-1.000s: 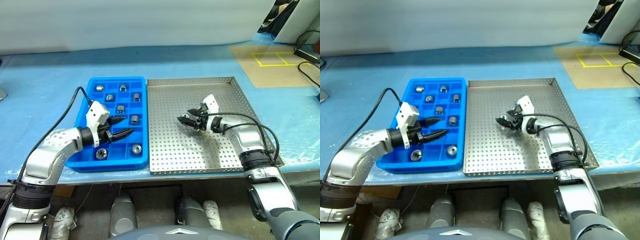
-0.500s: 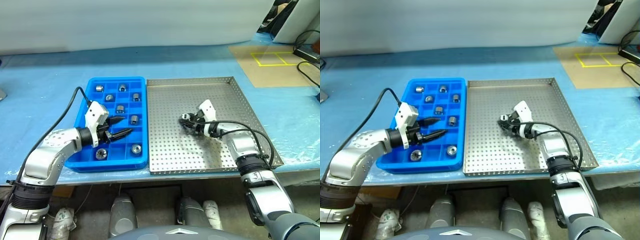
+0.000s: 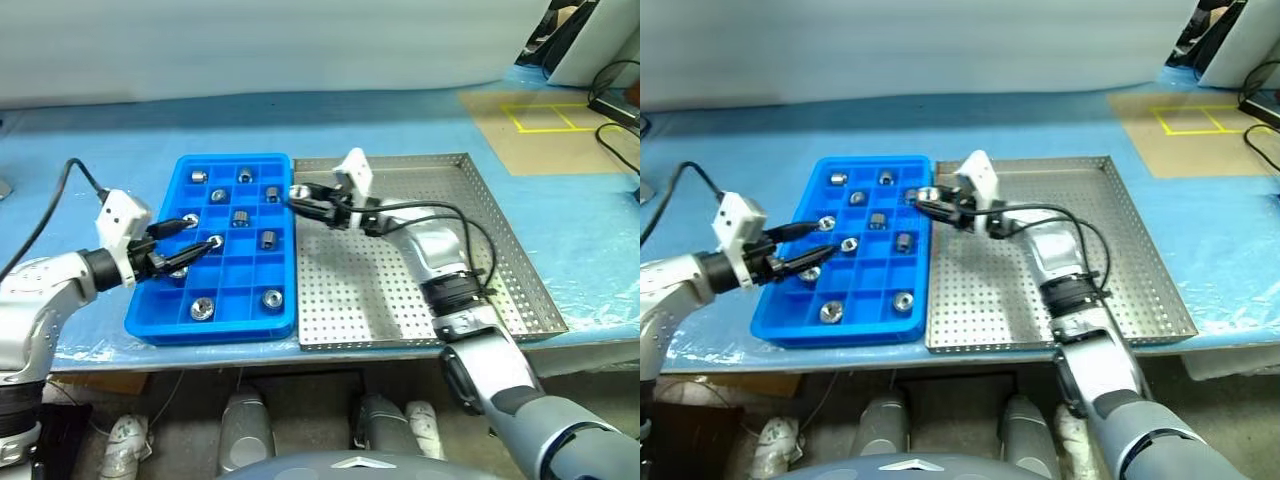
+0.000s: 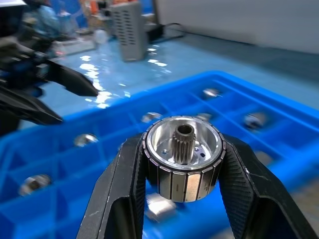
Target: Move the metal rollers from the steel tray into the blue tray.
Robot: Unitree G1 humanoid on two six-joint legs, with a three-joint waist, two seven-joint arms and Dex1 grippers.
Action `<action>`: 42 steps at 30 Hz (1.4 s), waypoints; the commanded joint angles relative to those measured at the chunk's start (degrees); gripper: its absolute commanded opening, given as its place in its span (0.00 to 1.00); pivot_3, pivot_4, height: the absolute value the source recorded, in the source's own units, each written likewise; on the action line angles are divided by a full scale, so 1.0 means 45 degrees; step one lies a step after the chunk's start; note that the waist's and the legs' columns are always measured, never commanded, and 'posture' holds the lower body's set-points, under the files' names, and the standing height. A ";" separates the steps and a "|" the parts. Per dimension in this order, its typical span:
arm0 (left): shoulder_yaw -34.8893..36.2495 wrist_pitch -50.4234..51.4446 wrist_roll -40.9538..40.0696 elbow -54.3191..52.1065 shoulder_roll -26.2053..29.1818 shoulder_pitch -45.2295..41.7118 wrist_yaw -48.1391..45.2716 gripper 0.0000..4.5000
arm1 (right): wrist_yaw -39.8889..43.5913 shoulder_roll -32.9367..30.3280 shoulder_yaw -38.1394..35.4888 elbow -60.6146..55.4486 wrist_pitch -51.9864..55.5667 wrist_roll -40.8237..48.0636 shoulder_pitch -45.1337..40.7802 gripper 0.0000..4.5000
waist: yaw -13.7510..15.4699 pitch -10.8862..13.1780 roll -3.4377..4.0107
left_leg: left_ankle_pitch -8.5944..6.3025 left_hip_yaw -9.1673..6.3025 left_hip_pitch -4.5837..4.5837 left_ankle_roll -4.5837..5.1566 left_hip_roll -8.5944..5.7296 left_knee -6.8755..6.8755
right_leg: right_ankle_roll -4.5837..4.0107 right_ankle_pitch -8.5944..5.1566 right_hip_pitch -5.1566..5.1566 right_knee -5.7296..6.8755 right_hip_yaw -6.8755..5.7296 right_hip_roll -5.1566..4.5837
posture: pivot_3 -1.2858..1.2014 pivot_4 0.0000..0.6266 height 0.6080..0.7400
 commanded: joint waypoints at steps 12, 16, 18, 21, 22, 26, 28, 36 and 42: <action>0.0722 0.0678 -0.0930 -0.2990 -0.0697 0.2280 0.1111 0.76 | 0.1525 0.1579 0.2089 0.3563 -0.1400 -0.1339 -0.0845 0.37 | 0.0499 0.0003 0.0002 | 0.0012 -0.0140 -0.0057 -0.0023 0.0020 -0.0022 | -0.0039 -0.0024 0.0008 0.0005 -0.0092 -0.0010 | 0.65 0.24 1.00; 0.0645 0.0722 -0.0986 -0.3115 -0.0821 0.2281 0.1314 0.76 | 0.1495 0.1384 0.2100 0.3883 -0.2034 -0.1717 -0.0806 0.53 | 0.0642 0.0004 0.0003 | 0.0016 -0.0142 -0.0038 -0.0029 0.0027 -0.0032 | -0.0043 -0.0026 0.0018 0.0017 -0.0079 -0.0009 | 0.65 0.24 1.00; 0.0536 0.0707 -0.0967 -0.3023 -0.0830 0.2152 0.1350 0.76 | 0.1882 0.1257 0.2090 0.3606 -0.1471 -0.1552 -0.0747 0.65 | 0.0670 0.0002 0.0001 | 0.0016 -0.0142 -0.0031 -0.0028 0.0024 -0.0032 | -0.0043 -0.0026 0.0025 0.0017 -0.0074 -0.0009 | 0.64 0.24 1.00; 0.0256 0.0657 -0.0918 -0.2779 -0.0796 0.1775 0.1319 0.76 | 0.1759 0.1127 0.1731 0.3375 -0.1249 -0.1377 -0.0761 0.65 | 0.0733 0.0002 0.0000 | 0.0016 -0.0142 -0.0028 -0.0028 0.0022 -0.0032 | -0.0043 -0.0026 0.0037 0.0013 -0.0077 -0.0010 | 0.63 0.24 1.00; 0.0123 0.0648 -0.0901 -0.2672 -0.0792 0.1585 0.1292 0.76 | 0.1519 0.1051 0.1513 0.3390 -0.1271 -0.1348 -0.0822 0.65 | 0.0735 0.0002 0.0001 | 0.0016 -0.0142 -0.0028 -0.0028 0.0021 -0.0032 | -0.0043 -0.0026 0.0037 0.0012 -0.0077 -0.0011 | 0.63 0.24 1.00; -0.0597 0.0415 -0.0630 -0.2048 -0.0933 0.0602 0.1261 0.76 | 0.1359 0.0125 0.0536 0.1820 -0.0587 -0.0720 -0.0620 0.65 | 0.0773 0.0003 0.0002 | 0.0048 -0.0142 -0.0040 -0.0080 0.0012 -0.0021 | -0.0042 -0.0025 0.0036 0.0011 -0.0079 -0.0010 | 0.61 0.24 1.00; -0.1052 0.0022 -0.0103 -0.1498 -0.1169 -0.0053 0.1565 0.76 | 0.1027 -0.0496 -0.0043 0.0736 -0.0096 -0.0420 -0.0288 0.65 | 0.0735 0.0002 0.0000 | 0.0050 -0.0142 -0.0042 -0.0082 0.0002 -0.0015 | -0.0039 -0.0023 0.0035 0.0011 -0.0075 -0.0008 | 0.60 0.24 1.00; -0.2987 -0.1428 0.1285 0.0997 -0.3369 -0.2967 0.2342 0.76 | -0.2596 -0.2148 -0.3153 -0.2007 0.0395 -0.0051 0.1652 0.65 | 0.0529 -0.0005 -0.0007 | 0.0057 -0.0140 -0.0035 -0.0091 -0.0002 -0.0013 | -0.0029 -0.0017 0.0031 0.0014 -0.0057 0.0007 | 0.56 0.24 1.00; -0.4122 -0.2753 0.2505 0.3558 -0.5224 -0.4948 0.2715 0.76 | -0.4528 -0.2755 -0.3739 -0.3442 0.0475 -0.0628 0.3366 0.65 | 0.0291 -0.0006 -0.0008 | 0.0058 -0.0138 -0.0037 -0.0090 -0.0014 -0.0010 | 0.0011 0.0006 0.0034 0.0014 -0.0048 0.0003 | 0.55 0.24 1.00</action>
